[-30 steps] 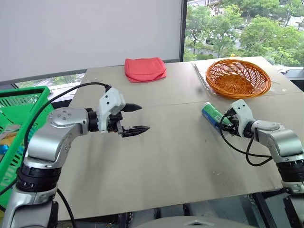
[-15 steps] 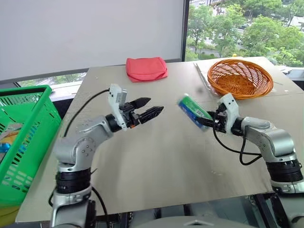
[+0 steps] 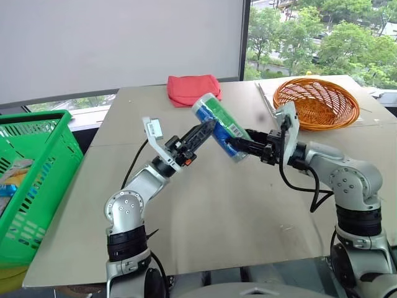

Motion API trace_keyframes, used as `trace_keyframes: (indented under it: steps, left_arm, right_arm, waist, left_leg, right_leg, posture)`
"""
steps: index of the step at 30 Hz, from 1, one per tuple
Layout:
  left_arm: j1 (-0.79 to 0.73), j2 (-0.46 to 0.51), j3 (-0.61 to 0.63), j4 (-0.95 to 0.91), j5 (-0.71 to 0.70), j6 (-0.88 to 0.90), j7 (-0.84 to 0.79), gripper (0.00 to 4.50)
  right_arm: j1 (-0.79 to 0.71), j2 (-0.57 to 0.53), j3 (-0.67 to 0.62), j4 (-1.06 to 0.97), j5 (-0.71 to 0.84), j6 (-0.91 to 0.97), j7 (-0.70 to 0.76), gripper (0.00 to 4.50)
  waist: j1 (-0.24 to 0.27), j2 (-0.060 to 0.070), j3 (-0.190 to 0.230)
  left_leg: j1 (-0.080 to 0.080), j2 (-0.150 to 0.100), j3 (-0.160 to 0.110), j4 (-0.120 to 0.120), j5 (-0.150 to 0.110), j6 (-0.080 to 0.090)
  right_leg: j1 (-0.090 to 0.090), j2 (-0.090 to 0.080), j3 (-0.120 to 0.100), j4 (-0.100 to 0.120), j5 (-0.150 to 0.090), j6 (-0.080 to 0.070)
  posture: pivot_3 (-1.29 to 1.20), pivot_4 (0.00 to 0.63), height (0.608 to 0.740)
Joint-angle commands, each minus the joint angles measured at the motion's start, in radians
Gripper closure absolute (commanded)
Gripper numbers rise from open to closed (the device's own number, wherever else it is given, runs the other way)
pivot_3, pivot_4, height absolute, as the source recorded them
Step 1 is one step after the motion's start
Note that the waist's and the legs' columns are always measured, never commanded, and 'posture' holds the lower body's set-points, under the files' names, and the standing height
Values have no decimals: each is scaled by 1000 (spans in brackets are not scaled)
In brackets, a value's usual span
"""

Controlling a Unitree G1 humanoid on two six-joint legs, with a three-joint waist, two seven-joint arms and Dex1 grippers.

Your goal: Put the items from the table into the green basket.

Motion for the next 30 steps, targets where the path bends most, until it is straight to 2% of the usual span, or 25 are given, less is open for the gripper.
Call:
trace_keyframes:
  steps: [1, 5, 8, 12, 14, 16, 18, 21, 24, 27, 30]
  left_arm:
    - [-40, -10, 8, -34, -104, -14, 23, 0]
    - [-39, -23, -16, -42, -195, -4, 27, 0]
    - [-32, -9, -39, -49, -206, -2, 21, 775]
    - [-40, 6, -50, -35, -198, -12, 42, 2363]
    - [-49, 12, -47, -23, -181, -25, 56, 2704]
    - [-71, 20, -41, -16, -144, -55, 81, 2744]
    - [-120, 53, -37, -10, -33, -121, 131, 2785]
    - [-215, 169, -44, 5, 207, -225, 202, 2785]
    - [-274, 283, -32, 8, 355, -288, 240, 2785]
    - [-309, 499, -38, 15, 588, -330, 270, 2785]
    - [-278, 748, -77, 62, 869, -388, 292, 2785]
  right_arm:
    - [-15, -9, -23, -58, 72, 2, 18, 2701]
    - [-17, -8, -23, -63, 125, 10, 11, 2701]
    - [-17, -10, -20, -62, 139, 4, -2, 2701]
    - [-21, -9, -18, -58, 134, -19, -19, 2701]
    - [-24, -11, -17, -55, 133, -22, -22, 1710]
    - [-25, -21, -11, -53, 127, -22, -20, 821]
    - [-25, -34, -5, -37, 99, -39, -26, 0]
    - [-28, -92, 21, -19, 21, -101, 17, 0]
    - [-20, -147, 41, -10, -27, -184, 104, 0]
    - [-19, -190, 56, 10, -62, -294, 234, 0]
    - [-41, -187, 45, 31, -41, -333, 297, 0]
  waist:
    - [0, 0, 0]
    - [-1, 0, 0]
    - [0, 0, 0]
    - [0, 0, 0]
    - [1, 0, 0]
    - [1, 0, 0]
    - [3, 0, 0]
    - [4, 0, 0]
    - [0, 0, 0]
    - [1, 0, 1]
    - [2, -2, 2]
  left_leg:
    - [0, 0, 0, 0, 0, 0]
    - [0, 0, 0, 0, 0, 0]
    - [0, 0, 0, 0, 0, 0]
    - [0, 0, 0, 0, 0, 0]
    - [0, 0, 0, 0, 0, 0]
    - [0, 0, 0, 0, 0, 0]
    - [0, 0, 0, 0, 0, 0]
    - [0, 0, 1, 0, 0, 0]
    - [1, 0, 2, -1, 0, 0]
    - [1, 0, 2, -4, 0, 0]
    - [0, 0, 2, -6, 0, -1]
  right_leg:
    - [0, 0, 0, 0, 0, 0]
    - [0, 0, 0, 0, 0, 0]
    - [0, 0, 0, 0, 0, 0]
    - [0, 0, 0, 0, 0, 0]
    - [0, 0, 0, 0, 0, 0]
    - [0, 0, 0, 0, 0, 0]
    - [0, 0, 0, 0, 0, 0]
    - [0, 1, 0, 0, 0, 0]
    - [0, 2, 2, 0, 0, 0]
    - [-2, 2, 2, -2, 0, -1]
    - [-3, 1, 2, -3, 0, -1]
  posture:
    - [-157, 0, 740]
    - [-159, 0, 740]
    - [-163, 0, 740]
    - [-161, 0, 740]
    - [-160, 0, 740]
    - [-158, 0, 740]
    - [-150, 0, 740]
    - [-134, 0, 740]
    - [-117, 0, 740]
    - [-91, 0, 740]
    - [-68, 0, 740]
